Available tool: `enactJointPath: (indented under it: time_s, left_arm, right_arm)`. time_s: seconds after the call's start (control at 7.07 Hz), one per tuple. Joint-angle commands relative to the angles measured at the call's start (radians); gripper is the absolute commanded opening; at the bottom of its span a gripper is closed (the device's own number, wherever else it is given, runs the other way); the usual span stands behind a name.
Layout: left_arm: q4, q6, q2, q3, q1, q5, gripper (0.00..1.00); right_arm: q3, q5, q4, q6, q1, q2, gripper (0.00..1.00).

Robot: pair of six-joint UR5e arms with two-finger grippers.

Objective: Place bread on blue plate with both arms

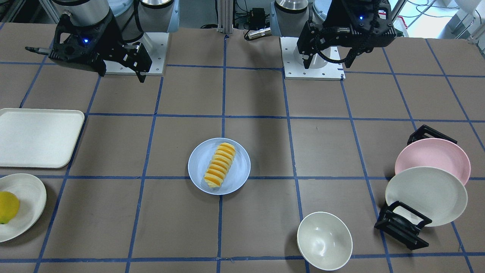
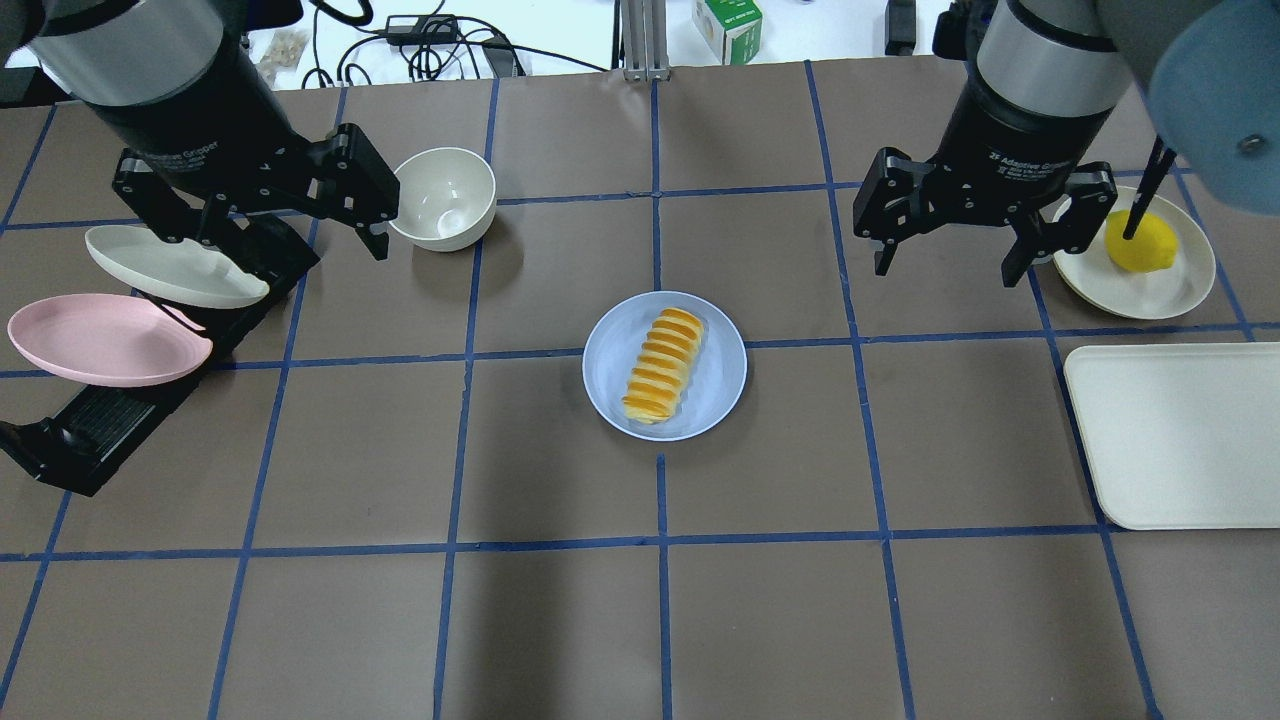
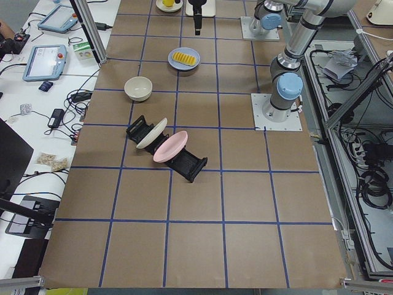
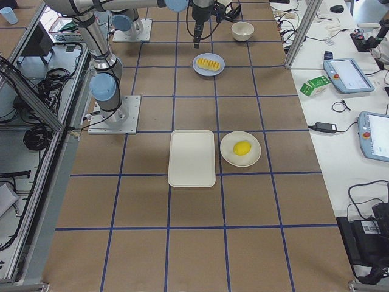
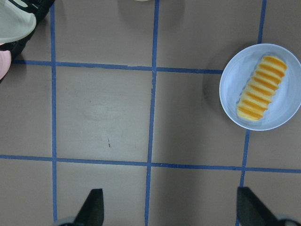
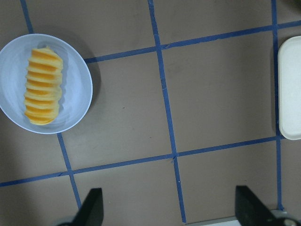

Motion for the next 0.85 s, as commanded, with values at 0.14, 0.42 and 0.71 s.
enactJointPath:
  time_s: [0.14, 0.42, 0.71]
  left_arm:
    - [0.000, 0.000, 0.001, 0.001, 0.000, 0.001, 1.00]
    - [0.000, 0.002, 0.006, 0.004, 0.003, 0.002, 1.00]
    - [0.000, 0.000, 0.009, 0.020, 0.003, 0.007, 1.00]
  right_arm:
    - [0.013, -0.006, -0.008, -0.015, -0.016, -0.001, 1.00]
    - [0.015, -0.006, -0.008, -0.060, -0.028, -0.001, 1.00]
    - [0.015, -0.003, 0.000, -0.063, -0.031, -0.008, 1.00]
